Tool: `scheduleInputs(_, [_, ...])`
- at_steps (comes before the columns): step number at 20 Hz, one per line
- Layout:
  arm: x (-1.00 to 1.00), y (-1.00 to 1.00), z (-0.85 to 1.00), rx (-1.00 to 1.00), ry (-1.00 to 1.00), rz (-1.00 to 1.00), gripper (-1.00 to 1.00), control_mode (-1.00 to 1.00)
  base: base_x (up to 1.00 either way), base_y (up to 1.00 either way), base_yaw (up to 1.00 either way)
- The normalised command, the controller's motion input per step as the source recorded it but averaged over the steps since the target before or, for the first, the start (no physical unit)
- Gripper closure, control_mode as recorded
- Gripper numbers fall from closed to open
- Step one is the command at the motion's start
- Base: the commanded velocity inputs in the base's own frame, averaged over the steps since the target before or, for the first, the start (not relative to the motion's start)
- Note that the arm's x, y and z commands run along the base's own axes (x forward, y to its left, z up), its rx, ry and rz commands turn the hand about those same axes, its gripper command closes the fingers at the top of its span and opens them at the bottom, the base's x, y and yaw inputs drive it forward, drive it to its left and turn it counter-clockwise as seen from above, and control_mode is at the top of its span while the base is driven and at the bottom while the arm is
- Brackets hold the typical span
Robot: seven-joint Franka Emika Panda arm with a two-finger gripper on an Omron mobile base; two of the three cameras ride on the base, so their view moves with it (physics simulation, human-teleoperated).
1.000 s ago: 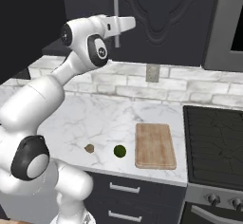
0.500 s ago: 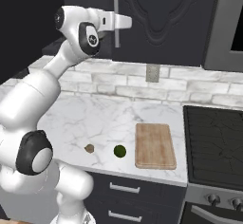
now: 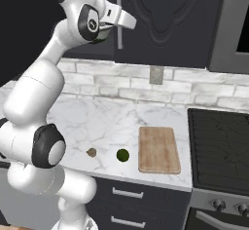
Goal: Open the cabinet. Place the bowl and condiment on the counter. Then place the lime and garlic on the cutting board.
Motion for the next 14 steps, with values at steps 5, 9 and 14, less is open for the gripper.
scheduleInputs(5, [0.03,-1.00,-0.91,0.18,-0.01,-0.07,1.00,-1.00,0.00,0.00,0.00])
scheduleInputs(9, [0.00,-1.00,-1.00,0.15,-0.12,-0.01,1.00,-1.00,0.00,0.00,0.00])
scheduleInputs(14, [-0.02,-1.00,-1.00,0.10,-0.18,0.00,1.00,-1.00,0.00,0.00,0.00])
